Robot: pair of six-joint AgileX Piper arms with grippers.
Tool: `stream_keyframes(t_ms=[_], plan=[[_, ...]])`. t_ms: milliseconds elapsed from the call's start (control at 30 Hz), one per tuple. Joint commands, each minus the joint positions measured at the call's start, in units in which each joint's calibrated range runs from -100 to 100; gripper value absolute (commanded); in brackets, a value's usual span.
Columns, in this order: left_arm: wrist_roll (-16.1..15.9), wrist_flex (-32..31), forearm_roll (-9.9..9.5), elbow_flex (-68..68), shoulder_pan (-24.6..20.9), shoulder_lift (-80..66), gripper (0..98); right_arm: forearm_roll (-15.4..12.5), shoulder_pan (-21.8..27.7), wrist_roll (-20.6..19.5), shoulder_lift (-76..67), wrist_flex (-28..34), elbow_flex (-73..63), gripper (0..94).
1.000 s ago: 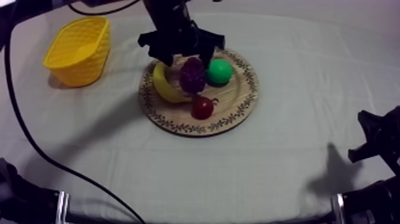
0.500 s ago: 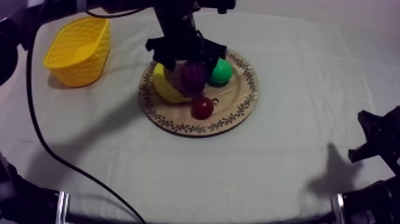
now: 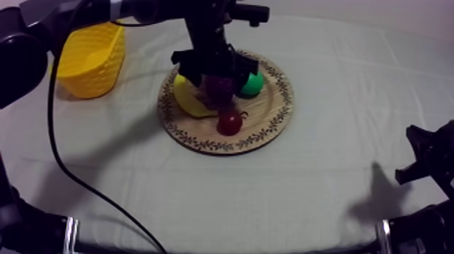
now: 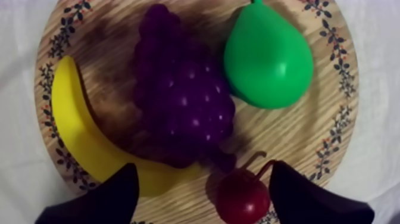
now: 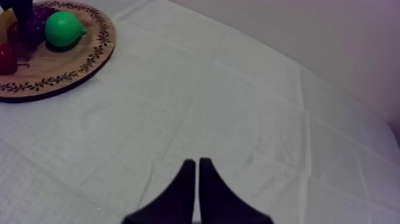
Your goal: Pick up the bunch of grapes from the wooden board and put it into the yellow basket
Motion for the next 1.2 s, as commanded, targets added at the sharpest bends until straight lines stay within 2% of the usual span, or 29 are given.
stream_keyframes(t_ms=[0, 633, 1167], plan=[[0.14, 0.25, -0.06, -0.43, -0.03, 0.61, 81.4, 0.0, -0.02, 0.01, -0.01, -0.03, -0.02, 0.3], [1.08, 1.26, -1.1, -5.03, -1.03, 6.04, 82.5, 0.0, -0.02, 0.01, -0.01, -0.03, -0.02, 0.3], [0.41, 2.77, -1.5, -10.1, -1.78, 9.82, 82.4, 0.0, -0.02, 0.01, -0.01, -0.03, -0.02, 0.3]])
